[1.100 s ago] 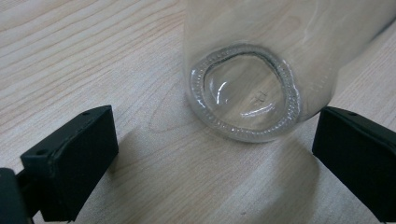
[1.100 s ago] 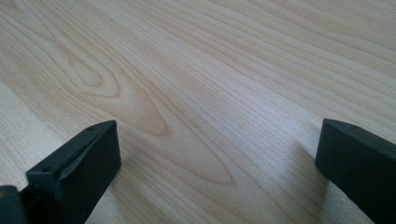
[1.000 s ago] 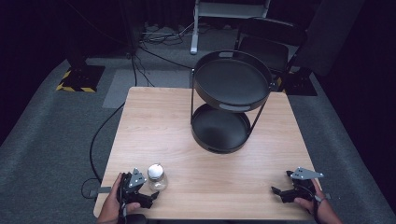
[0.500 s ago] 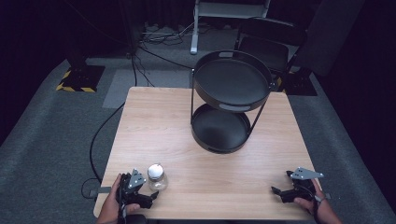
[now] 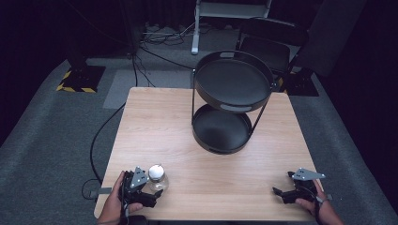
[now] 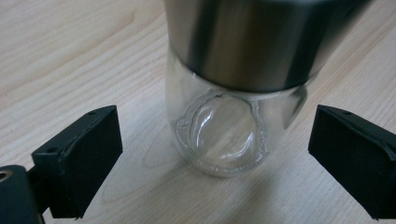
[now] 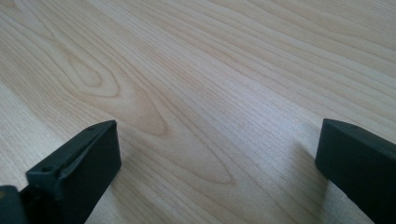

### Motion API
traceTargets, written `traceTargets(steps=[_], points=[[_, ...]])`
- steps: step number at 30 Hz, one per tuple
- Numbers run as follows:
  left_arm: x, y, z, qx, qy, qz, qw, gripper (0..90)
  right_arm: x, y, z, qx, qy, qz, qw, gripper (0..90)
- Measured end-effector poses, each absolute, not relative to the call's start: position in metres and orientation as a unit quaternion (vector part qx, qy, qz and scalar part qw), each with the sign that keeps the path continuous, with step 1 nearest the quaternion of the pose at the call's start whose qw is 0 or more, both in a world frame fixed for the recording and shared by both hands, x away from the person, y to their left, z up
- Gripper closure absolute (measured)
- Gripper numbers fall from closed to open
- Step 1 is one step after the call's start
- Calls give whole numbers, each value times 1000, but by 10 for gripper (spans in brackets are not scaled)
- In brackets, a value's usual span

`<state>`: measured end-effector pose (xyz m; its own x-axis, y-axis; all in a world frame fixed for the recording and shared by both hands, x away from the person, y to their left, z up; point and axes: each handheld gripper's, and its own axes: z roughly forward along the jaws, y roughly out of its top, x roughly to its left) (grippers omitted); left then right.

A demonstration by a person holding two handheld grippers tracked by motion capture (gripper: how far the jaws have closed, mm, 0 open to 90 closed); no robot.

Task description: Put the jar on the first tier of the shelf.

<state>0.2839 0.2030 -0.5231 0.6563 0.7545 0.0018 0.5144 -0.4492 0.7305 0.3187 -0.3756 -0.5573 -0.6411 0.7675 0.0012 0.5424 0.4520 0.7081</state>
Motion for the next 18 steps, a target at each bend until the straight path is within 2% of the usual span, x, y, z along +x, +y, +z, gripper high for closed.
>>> traceTargets(steps=[18], points=[[294,193,-510,835,367,172,372,39,319,-376,-557,392,836,347,162,0]])
